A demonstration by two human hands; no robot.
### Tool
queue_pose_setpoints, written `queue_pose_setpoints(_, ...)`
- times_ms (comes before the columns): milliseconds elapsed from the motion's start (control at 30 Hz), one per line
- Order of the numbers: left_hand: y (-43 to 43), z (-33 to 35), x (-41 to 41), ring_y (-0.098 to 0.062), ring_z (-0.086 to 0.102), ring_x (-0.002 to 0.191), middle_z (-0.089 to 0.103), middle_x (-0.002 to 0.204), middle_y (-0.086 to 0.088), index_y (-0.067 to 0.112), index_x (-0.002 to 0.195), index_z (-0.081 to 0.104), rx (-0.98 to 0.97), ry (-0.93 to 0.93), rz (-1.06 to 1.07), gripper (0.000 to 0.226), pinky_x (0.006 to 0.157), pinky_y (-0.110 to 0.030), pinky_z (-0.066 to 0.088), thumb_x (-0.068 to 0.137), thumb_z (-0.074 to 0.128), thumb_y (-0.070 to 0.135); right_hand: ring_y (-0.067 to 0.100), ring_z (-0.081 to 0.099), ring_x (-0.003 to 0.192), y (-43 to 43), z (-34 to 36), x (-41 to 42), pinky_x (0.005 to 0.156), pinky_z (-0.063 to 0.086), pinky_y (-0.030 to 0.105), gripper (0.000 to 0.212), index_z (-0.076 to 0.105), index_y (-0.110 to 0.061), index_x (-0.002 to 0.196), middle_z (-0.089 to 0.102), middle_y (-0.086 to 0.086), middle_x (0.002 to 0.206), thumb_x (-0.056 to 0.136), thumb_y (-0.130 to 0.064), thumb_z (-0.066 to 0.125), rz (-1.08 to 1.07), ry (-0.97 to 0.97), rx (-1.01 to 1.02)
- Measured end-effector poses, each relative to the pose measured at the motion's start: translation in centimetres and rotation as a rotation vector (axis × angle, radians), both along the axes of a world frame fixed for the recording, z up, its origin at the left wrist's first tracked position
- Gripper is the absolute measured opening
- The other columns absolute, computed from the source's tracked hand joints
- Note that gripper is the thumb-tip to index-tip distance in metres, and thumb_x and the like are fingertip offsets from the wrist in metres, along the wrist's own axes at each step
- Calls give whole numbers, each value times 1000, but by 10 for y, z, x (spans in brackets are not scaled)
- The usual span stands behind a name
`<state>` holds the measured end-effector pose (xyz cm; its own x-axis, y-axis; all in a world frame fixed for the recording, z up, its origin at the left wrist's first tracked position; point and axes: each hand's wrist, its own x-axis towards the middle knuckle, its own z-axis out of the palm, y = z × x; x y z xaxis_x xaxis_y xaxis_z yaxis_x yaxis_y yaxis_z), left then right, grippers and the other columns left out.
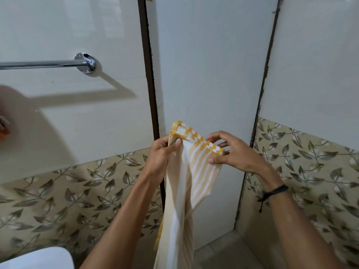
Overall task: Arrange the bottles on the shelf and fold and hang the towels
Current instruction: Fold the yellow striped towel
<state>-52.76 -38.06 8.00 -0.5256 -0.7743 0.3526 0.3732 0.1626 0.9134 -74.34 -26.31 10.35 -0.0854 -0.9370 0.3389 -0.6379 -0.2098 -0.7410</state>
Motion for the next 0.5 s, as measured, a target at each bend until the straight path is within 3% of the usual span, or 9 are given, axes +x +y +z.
queue_pose_setpoints(133, 0, -2, 6, -31, 66, 94, 71, 102, -21, -4, 106, 73, -18, -2, 22, 18, 87, -40, 51, 98, 60, 6, 5, 61, 105, -3, -5, 8, 80, 50, 20, 29, 69, -31, 98, 62, -14, 114, 77, -24, 87, -31, 16, -62)
queue_pose_setpoints(267, 0, -4, 13, -30, 66, 92, 71, 101, -21, -6, 105, 73, -19, -4, 35, 19, 85, -38, 51, 97, 60, 6, 2, 57, 96, -5, -10, 15, 79, 50, 18, 63, 59, -38, 126, 59, -12, 111, 74, -20, 88, -52, 3, -37)
queue_pose_setpoints(367, -1, -7, 14, -31, 65, 91, 71, 99, -22, -4, 104, 74, -24, -20, 59, 18, 86, -42, 48, 97, 63, 8, 6, 52, 98, -9, -11, 25, 79, 39, 15, 54, 64, -39, 121, 56, -12, 101, 75, -22, 87, -93, 141, -94)
queue_pose_setpoints(500, 6, -11, 6, -22, 63, 84, 73, 91, -15, 0, 95, 77, -72, -70, 110, 14, 80, -36, 46, 94, 65, 5, 10, 46, 111, -18, -4, 48, 95, 38, 29, 60, 58, -39, 132, 54, -14, 111, 78, -37, 82, -150, 246, -139)
